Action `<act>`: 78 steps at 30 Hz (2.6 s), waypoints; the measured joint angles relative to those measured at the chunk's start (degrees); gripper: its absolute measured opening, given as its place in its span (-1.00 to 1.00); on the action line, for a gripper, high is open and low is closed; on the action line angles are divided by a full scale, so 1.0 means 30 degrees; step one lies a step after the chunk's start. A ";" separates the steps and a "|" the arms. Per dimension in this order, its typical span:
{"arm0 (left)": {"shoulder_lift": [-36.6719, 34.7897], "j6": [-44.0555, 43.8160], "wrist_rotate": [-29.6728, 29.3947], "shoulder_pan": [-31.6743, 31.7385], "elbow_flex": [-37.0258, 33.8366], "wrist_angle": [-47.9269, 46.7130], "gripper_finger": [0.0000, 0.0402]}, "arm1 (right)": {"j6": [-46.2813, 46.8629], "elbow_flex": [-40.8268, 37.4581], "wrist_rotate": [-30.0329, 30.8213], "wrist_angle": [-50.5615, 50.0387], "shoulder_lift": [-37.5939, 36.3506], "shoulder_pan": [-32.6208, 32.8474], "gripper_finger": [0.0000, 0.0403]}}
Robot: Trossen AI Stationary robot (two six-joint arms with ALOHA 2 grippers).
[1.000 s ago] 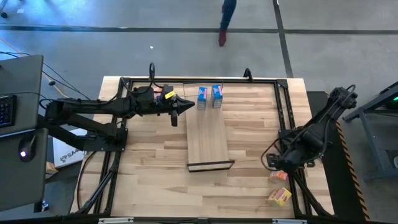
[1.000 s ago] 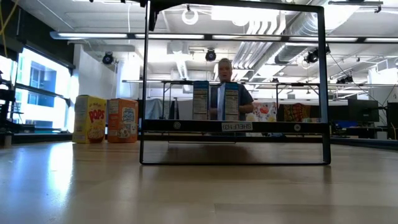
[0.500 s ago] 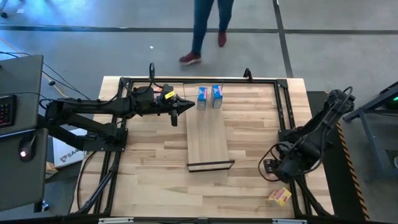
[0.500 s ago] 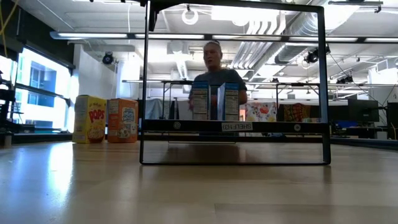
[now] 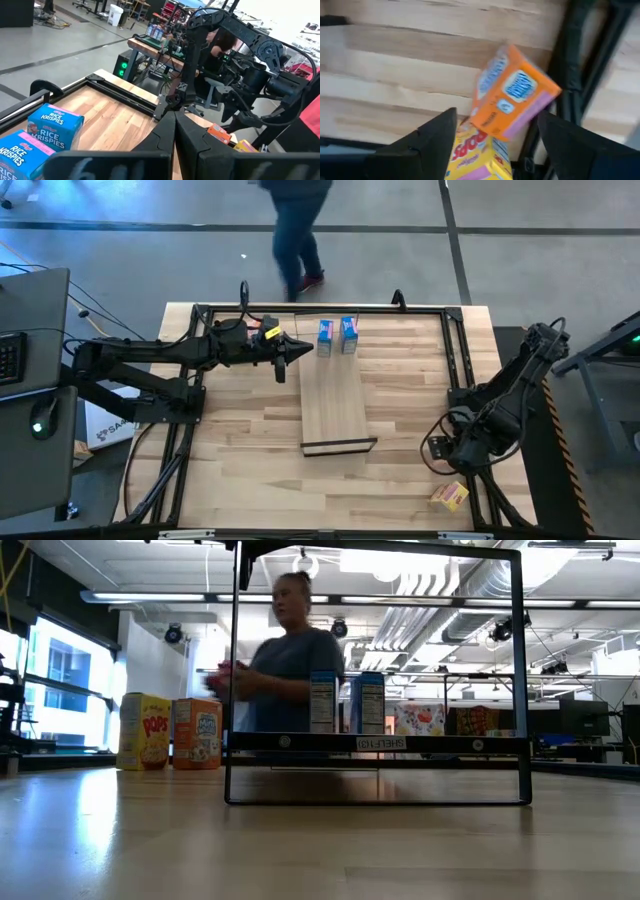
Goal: Stack cereal on shelf
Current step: Put the bottom orange cereal box on the shelf
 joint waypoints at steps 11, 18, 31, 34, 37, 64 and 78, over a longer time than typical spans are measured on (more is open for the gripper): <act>0.0000 -0.0177 0.0000 0.0000 0.0000 -0.0007 -1.00 | -0.0281 0.0058 -0.0748 0.0501 -0.0003 0.0014 0.39; 0.0000 -0.0309 -0.0002 0.0005 0.0007 -0.0009 -1.00 | 0.0396 0.0044 -0.2139 0.0501 -0.0003 0.0007 0.39; 0.0000 -0.0757 -0.0007 0.0044 0.0007 0.0066 -1.00 | 0.0848 -0.2922 -0.0479 0.3014 -0.2289 -0.0197 0.39; 0.0000 -0.1036 -0.0006 0.0095 0.0007 0.0323 -1.00 | 0.0366 -0.2589 0.0630 0.2699 -0.2611 -0.0719 0.39; 0.0000 -0.1321 -0.0007 0.0095 0.0022 0.0495 -1.00 | 0.0061 -0.2339 -0.0555 0.1730 -0.2583 -0.0503 0.39; 0.0000 -0.0768 0.0343 -0.0209 0.0022 0.0444 -1.00 | 0.0884 -0.2280 -0.2560 0.2239 -0.2736 0.0655 0.39; 0.0000 -0.0074 -0.0152 -0.0532 0.0022 0.0582 -1.00 | 0.1247 -0.2280 -0.3390 0.2902 -0.2728 0.0655 0.39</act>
